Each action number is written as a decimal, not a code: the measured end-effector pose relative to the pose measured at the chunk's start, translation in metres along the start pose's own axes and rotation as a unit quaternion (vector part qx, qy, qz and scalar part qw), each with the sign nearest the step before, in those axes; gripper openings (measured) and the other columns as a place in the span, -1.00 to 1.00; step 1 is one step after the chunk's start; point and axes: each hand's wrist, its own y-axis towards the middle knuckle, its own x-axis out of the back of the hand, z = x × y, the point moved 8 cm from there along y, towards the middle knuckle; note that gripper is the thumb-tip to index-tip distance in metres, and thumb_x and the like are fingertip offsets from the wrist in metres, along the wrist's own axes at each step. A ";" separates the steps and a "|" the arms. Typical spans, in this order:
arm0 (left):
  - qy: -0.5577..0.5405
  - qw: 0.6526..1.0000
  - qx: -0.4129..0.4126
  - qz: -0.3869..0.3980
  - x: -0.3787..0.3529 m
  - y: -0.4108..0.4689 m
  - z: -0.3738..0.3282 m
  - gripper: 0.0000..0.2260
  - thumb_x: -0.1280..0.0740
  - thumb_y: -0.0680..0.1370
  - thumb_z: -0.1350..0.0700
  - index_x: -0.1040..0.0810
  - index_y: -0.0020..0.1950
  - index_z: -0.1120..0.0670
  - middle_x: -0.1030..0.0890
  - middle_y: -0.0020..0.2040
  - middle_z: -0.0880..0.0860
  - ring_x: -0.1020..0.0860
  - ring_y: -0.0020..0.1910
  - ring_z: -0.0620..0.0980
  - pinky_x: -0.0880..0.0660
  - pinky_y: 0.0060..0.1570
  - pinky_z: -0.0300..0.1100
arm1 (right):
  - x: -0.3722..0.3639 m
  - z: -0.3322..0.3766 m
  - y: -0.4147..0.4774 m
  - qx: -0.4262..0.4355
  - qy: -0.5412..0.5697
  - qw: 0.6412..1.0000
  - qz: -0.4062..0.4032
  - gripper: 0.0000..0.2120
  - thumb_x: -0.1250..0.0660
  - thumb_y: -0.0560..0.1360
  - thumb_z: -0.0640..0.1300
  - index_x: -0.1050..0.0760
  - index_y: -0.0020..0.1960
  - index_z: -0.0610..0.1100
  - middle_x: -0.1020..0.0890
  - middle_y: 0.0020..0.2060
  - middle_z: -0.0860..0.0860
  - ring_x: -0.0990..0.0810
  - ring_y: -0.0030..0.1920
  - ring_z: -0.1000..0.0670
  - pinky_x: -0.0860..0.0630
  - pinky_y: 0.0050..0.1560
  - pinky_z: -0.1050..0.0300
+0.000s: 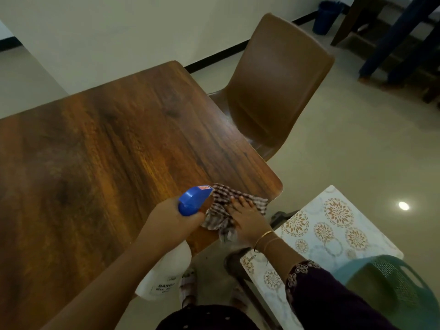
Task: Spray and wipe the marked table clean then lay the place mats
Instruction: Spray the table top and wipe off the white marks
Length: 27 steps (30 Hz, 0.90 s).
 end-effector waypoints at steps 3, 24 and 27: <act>-0.004 1.000 -0.019 -0.017 -0.007 -0.002 -0.012 -0.79 -0.37 0.47 0.16 -0.39 -0.31 0.08 -0.37 -0.50 -0.04 -0.35 -0.53 -0.17 -0.33 -0.43 -0.36 | 0.028 -0.054 -0.001 -0.131 0.057 0.984 -0.105 -0.37 0.11 0.49 0.07 -0.19 0.49 -0.16 -0.16 0.50 -0.14 -0.07 0.51 -0.18 0.04 0.50 -0.11; -0.086 0.988 -0.115 -0.048 -0.070 -0.065 -0.056 -0.81 -0.36 0.49 0.03 -0.41 -0.26 0.02 -0.42 -0.42 -0.01 -0.39 -0.43 -0.09 -0.35 -0.37 -0.27 | 0.001 -0.088 -0.162 -0.279 0.723 0.584 -0.242 -0.85 -0.24 0.47 -0.28 -0.58 -0.19 -0.22 -0.62 -0.20 -0.22 -0.56 -0.11 -0.20 -0.48 0.09 -0.20; -0.070 0.985 -0.155 0.001 -0.088 -0.070 -0.067 -0.85 -0.36 0.49 0.05 -0.40 -0.20 -0.02 -0.47 -0.35 -0.01 -0.45 -0.36 -0.10 -0.41 -0.35 -0.35 | 0.004 -0.098 -0.193 -0.325 0.711 0.550 -0.293 -0.86 -0.24 0.46 -0.27 -0.52 -0.25 -0.21 -0.57 -0.22 -0.22 -0.51 -0.11 -0.20 -0.45 0.00 -0.11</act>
